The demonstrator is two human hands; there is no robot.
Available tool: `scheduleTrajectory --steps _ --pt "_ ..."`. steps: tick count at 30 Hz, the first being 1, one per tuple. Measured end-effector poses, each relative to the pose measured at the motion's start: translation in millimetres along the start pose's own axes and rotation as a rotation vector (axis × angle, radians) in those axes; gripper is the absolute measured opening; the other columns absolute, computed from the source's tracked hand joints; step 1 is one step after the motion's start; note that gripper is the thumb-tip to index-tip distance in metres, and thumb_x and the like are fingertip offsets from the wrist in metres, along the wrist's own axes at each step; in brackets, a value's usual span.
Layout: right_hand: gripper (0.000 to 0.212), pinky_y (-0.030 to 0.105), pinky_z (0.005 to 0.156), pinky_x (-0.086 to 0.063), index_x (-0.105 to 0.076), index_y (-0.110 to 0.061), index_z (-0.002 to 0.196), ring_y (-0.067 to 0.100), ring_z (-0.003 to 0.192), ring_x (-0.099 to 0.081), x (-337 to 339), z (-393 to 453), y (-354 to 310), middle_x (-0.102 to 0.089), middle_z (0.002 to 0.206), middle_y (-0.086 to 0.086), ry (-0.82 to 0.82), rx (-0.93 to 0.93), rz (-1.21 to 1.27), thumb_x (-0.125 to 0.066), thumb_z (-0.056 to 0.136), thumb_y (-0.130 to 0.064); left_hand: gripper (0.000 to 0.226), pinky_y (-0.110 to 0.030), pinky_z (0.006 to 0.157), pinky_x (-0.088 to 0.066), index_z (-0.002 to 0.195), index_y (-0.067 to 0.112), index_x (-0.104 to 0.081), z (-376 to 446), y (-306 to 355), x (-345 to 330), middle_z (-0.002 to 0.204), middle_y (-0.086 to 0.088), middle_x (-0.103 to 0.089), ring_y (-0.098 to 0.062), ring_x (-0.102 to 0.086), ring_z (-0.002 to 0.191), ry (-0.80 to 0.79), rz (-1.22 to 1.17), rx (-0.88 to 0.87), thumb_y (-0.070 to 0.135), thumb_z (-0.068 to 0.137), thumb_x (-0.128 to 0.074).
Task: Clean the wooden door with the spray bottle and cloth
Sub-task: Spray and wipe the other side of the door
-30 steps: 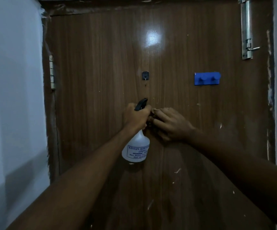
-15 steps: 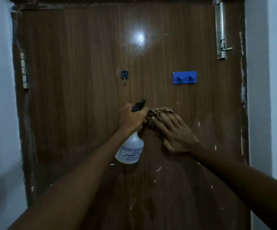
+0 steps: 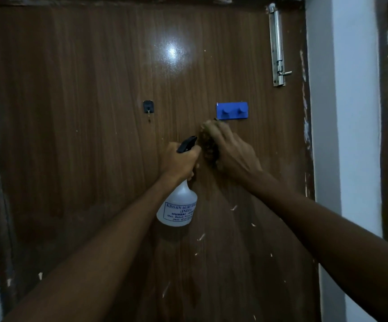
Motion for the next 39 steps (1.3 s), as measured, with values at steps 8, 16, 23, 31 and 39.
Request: scheduleTrajectory --steps 8,16,23,31,39 --pt "0.066 0.049 0.083 -0.056 -0.042 -0.017 0.155 0.039 0.118 -0.052 -15.0 -38.7 1.8 -0.038 0.155 0.023 -0.102 0.085 -0.216 -0.059 0.093 -0.035 0.036 -0.024 0.038 -0.039 0.069 0.006 -0.068 -4.4 -3.3 -15.5 0.060 -0.014 -0.066 -0.017 -0.052 0.037 -0.023 -0.039 -0.001 0.023 0.101 -0.065" --pt "0.052 0.050 0.101 -0.048 -0.045 -0.015 0.154 0.038 0.124 -0.055 -2.5 -38.3 29.0 -0.045 0.150 0.026 -0.098 0.325 -0.256 -0.052 0.103 -0.025 0.032 -0.026 0.039 -0.041 0.075 0.006 -0.069 -9.8 2.7 -31.1 0.063 -0.013 -0.069 -0.018 -0.053 0.039 -0.041 -0.048 0.009 0.024 0.101 -0.065" --pt "0.047 0.046 0.103 -0.045 -0.062 -0.019 0.139 0.035 0.129 -0.051 -2.2 -50.9 63.3 -0.055 0.141 0.017 0.085 0.077 -0.087 -0.072 0.094 -0.029 0.030 -0.027 0.040 -0.041 0.072 0.006 -0.068 -4.1 12.2 -49.9 0.064 -0.014 -0.070 -0.016 -0.052 0.038 -0.011 -0.021 0.007 0.019 0.100 -0.065" --pt "0.043 0.049 0.089 -0.057 -0.066 -0.023 0.135 0.036 0.126 -0.054 14.6 -60.5 110.1 -0.055 0.144 0.015 0.041 0.223 -0.011 -0.065 0.092 -0.027 0.028 -0.028 0.041 -0.041 0.077 0.006 -0.065 -3.2 11.4 -76.7 0.066 -0.014 -0.068 -0.017 -0.051 0.040 -0.015 0.010 0.014 0.018 0.102 -0.063" --pt "0.038 0.047 0.101 -0.050 -0.068 -0.023 0.133 0.034 0.125 -0.057 -3.9 -107.2 110.2 -0.059 0.142 0.014 0.047 0.451 -0.030 -0.067 0.094 -0.021 0.028 -0.028 0.042 -0.041 0.075 0.005 -0.066 -8.6 14.5 -110.2 0.069 -0.018 -0.069 -0.019 -0.050 0.040 -0.036 0.026 0.008 0.018 0.100 -0.062"
Point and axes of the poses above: each hand's wrist, its own z-axis towards the middle knuckle, its own x-axis out of the back of the hand, y = z × x, the point moved 4 cm from there along z, towards the middle knuckle
